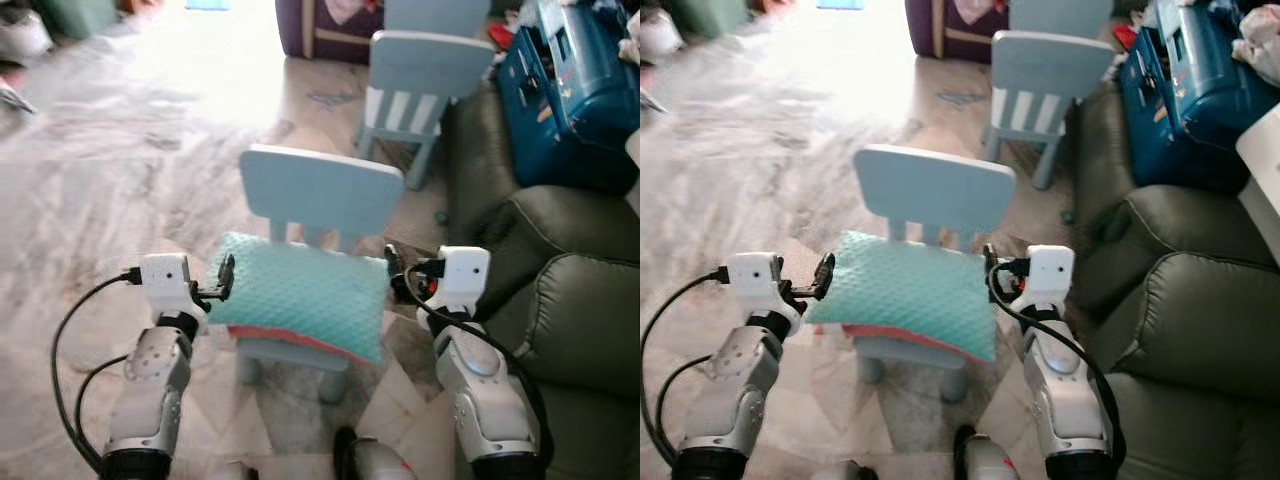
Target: Move the pillow to the sofa
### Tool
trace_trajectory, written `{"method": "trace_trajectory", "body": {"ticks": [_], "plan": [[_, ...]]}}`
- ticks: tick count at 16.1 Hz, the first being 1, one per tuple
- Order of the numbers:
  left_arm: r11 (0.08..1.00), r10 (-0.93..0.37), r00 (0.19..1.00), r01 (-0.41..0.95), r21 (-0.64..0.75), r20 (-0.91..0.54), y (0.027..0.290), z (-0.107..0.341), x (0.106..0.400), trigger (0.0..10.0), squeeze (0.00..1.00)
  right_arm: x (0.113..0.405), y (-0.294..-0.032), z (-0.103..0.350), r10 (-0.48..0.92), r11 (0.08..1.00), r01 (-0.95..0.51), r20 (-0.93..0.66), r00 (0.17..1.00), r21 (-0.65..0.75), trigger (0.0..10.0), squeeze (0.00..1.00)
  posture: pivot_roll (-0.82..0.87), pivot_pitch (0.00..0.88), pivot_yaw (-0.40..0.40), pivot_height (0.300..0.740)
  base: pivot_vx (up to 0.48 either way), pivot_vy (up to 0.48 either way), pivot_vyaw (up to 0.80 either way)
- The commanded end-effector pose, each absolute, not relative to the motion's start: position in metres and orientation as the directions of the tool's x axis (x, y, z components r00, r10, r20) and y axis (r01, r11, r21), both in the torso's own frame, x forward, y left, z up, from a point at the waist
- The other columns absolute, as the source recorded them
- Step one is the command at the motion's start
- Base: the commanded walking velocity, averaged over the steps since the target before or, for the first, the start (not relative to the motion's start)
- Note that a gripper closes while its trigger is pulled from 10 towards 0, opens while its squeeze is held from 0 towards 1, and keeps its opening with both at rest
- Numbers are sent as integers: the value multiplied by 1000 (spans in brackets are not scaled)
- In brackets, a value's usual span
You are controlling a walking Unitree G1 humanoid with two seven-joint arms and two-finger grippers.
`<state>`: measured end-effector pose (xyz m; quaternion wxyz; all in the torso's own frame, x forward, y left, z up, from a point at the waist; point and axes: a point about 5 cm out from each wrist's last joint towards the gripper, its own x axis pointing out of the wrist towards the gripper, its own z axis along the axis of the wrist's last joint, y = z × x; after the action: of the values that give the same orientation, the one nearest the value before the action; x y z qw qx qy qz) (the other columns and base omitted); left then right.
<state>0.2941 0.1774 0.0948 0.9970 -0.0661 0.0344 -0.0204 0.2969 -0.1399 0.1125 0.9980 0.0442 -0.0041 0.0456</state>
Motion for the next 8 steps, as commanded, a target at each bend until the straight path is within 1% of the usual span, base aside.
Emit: {"method": "trace_trajectory", "body": {"ticks": [1, 3, 8], "plan": [[989, -39, 996, 27, -145, -83, 175, 93, 295, 10000, 0, 295, -146, 111, 65, 994, -65, 3, 998, 89, 10000, 0, -75, 208, -33, 740, 0, 0, 0], [985, -40, 994, 23, -169, -97, 175, 92, 296, 10000, 0, 296, -146, 111, 66, 994, -66, 3, 998, 90, 10000, 0, -73, 206, -33, 740, 0, 0, 0], [987, -48, 993, 31, -159, -105, 174, 93, 297, 10000, 0, 296, -145, 110, 65, 994, -65, 3, 998, 92, 10000, 0, -72, 205, -28, 740, 0, 0, 0]]}}
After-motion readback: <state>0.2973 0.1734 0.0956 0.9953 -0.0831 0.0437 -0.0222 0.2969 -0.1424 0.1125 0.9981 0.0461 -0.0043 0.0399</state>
